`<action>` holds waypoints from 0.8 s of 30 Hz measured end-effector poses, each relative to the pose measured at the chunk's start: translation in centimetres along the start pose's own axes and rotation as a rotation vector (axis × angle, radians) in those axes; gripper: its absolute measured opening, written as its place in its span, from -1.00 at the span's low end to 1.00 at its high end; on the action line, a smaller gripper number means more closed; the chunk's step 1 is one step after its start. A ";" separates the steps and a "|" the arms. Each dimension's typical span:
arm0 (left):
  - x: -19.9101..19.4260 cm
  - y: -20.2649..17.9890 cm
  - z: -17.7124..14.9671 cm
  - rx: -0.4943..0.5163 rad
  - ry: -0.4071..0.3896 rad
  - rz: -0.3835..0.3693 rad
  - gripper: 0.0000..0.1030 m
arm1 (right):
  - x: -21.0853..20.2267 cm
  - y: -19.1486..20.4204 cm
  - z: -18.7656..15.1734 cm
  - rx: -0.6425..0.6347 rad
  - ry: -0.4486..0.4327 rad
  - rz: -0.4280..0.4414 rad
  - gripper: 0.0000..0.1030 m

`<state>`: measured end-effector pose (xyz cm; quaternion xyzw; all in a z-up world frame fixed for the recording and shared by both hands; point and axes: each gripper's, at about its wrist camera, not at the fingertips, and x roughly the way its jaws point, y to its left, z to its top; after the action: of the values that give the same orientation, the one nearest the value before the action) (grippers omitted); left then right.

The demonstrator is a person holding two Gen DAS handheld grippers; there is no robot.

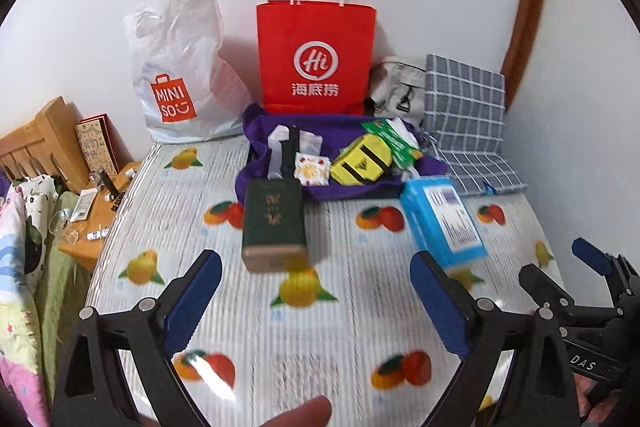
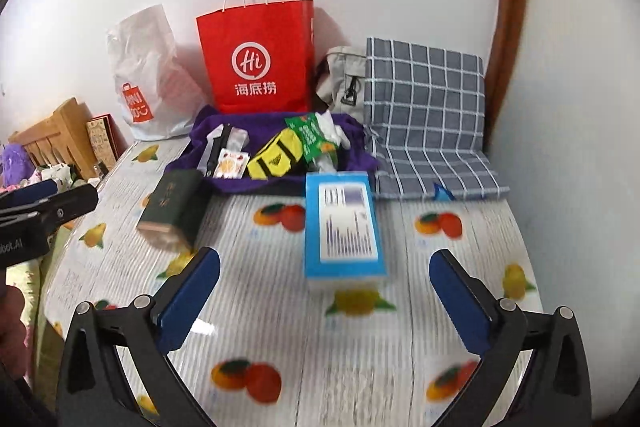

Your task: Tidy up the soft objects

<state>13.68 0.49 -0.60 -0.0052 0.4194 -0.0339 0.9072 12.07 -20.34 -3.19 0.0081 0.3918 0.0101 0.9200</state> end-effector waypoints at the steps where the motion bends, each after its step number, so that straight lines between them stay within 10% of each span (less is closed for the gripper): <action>1: -0.4 -0.3 -0.5 0.005 -0.001 0.002 0.85 | -0.7 0.0 -0.5 -0.001 -0.004 0.001 1.00; 24: -6.3 -1.2 -7.1 -0.026 -0.074 0.058 0.85 | -7.7 -0.7 -6.4 0.031 -0.068 -0.003 1.00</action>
<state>4.13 -0.11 -0.30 -0.0060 0.3860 -0.0020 0.9225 2.16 -21.18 -2.10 0.0223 0.3605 0.0025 0.9325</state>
